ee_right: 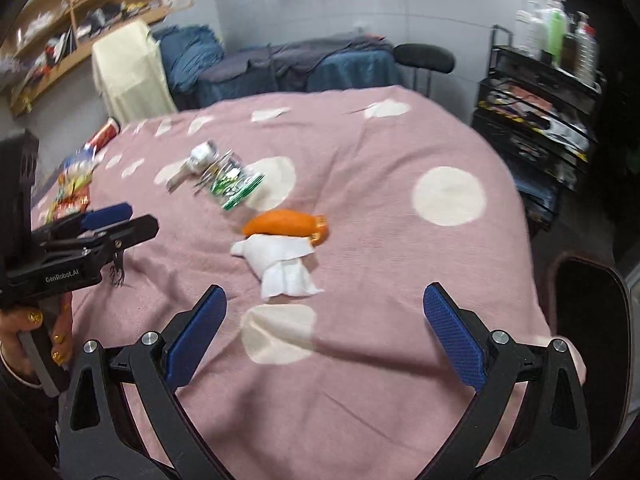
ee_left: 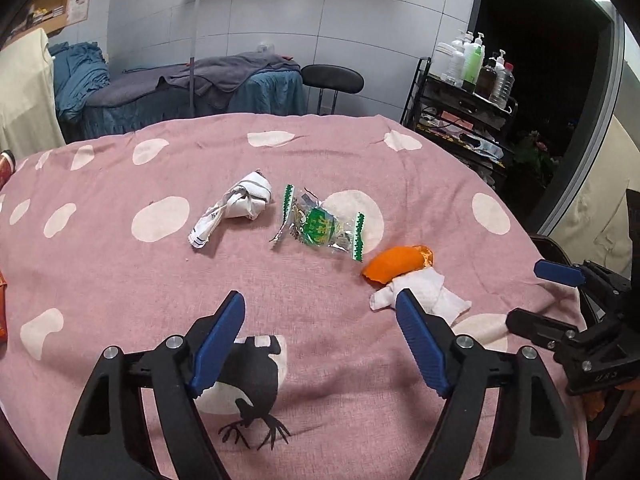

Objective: Collect trash
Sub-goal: 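Grasp the green candy wrapper with the left tool while the right tool grasps the white tissue, then carry the white tissue over the bin and release it with the right tool, then lower the green candy wrapper into the bin and open the left tool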

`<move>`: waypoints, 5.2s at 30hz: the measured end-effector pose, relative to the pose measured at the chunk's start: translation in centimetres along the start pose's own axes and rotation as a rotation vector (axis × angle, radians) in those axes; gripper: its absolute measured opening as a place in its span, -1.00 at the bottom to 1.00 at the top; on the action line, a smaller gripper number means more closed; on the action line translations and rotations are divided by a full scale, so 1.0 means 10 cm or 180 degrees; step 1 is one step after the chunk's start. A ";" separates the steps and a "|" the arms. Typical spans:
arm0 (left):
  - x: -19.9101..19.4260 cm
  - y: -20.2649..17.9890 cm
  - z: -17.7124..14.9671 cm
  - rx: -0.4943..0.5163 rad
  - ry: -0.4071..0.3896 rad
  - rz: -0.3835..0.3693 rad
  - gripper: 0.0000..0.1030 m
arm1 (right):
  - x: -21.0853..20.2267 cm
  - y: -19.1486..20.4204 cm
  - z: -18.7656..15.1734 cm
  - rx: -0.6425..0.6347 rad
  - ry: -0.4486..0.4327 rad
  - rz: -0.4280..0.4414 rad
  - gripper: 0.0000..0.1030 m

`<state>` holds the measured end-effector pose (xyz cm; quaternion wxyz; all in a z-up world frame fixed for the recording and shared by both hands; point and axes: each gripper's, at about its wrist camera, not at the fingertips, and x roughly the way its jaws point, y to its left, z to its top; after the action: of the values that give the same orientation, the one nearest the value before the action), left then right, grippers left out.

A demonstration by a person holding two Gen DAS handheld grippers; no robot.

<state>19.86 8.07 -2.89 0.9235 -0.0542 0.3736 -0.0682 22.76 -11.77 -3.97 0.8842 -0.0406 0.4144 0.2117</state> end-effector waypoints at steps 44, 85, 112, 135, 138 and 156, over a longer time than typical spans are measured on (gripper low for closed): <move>0.04 -0.16 0.24 -0.0007 -0.0088 -0.0179 -0.77 | -0.02 -0.07 -0.12 0.0344 0.0099 0.0404 -0.69; -0.23 -1.62 -0.12 0.0426 -0.0090 -0.1177 -0.77 | -1.39 -1.70 -1.17 0.1678 -0.0893 -0.0472 -0.69; -0.13 -2.05 -0.14 0.0718 -0.0005 -0.1320 -0.77 | -0.81 -2.54 -1.71 0.2438 -0.0359 -0.0988 0.21; 0.08 -2.69 0.00 0.1045 0.0064 -0.1497 -0.77 | -1.34 -2.27 -1.77 0.2358 -0.0835 -0.1299 0.66; 0.13 -2.78 0.01 0.1106 0.0080 -0.1493 -0.77 | -1.39 -2.27 -1.82 0.2389 -0.0868 -0.1307 0.66; 0.41 -3.34 -0.04 0.1484 0.0296 -0.1477 -0.77 | -1.55 -2.28 -2.01 0.2475 -0.0917 -0.1479 0.67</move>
<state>19.67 -25.50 -0.97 0.8528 0.0781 0.3674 -0.3628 8.89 -42.66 -7.83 0.9063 0.2315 0.3159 -0.1589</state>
